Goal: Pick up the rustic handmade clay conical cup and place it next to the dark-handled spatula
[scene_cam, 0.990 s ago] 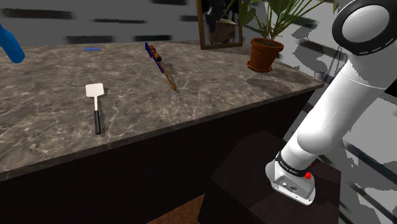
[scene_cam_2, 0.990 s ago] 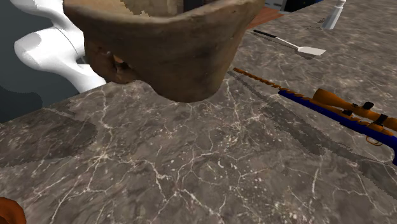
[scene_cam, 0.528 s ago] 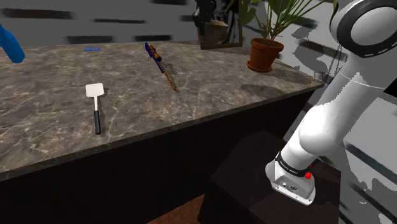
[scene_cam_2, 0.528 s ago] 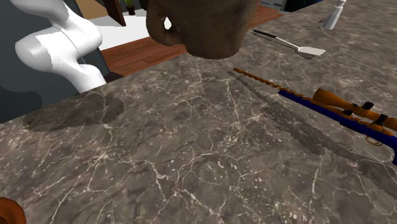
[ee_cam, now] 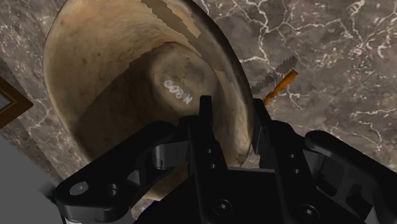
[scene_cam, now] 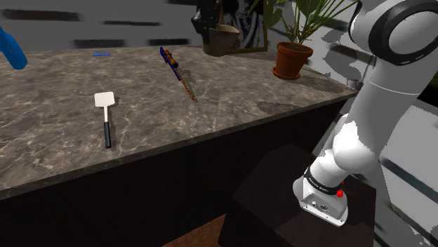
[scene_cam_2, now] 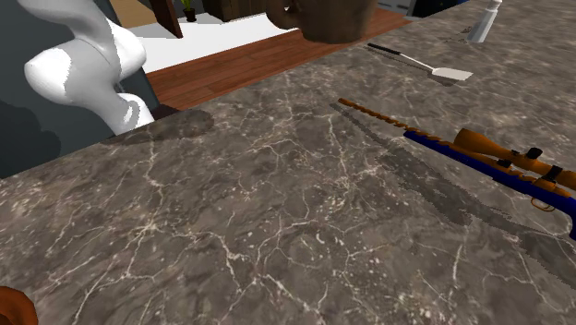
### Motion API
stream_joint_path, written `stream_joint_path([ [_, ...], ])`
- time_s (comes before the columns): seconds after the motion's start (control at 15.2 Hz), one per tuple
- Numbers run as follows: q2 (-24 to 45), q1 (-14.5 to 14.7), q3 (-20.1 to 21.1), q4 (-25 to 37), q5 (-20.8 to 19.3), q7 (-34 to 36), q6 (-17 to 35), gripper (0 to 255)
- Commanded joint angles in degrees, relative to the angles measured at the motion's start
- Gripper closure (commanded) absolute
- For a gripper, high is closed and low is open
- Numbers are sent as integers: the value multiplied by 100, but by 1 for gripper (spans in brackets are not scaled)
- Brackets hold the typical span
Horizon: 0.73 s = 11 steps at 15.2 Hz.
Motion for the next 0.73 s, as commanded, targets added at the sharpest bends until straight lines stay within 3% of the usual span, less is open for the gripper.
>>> stream_joint_path([
  [0.0,120,181,144,181,-41,288,-156,255],
  [0.33,728,722,471,1005,-264,957,-634,255],
  [0.4,985,936,563,1362,-371,1162,-822,255],
  [0.66,740,825,536,701,-230,1237,-392,255],
])
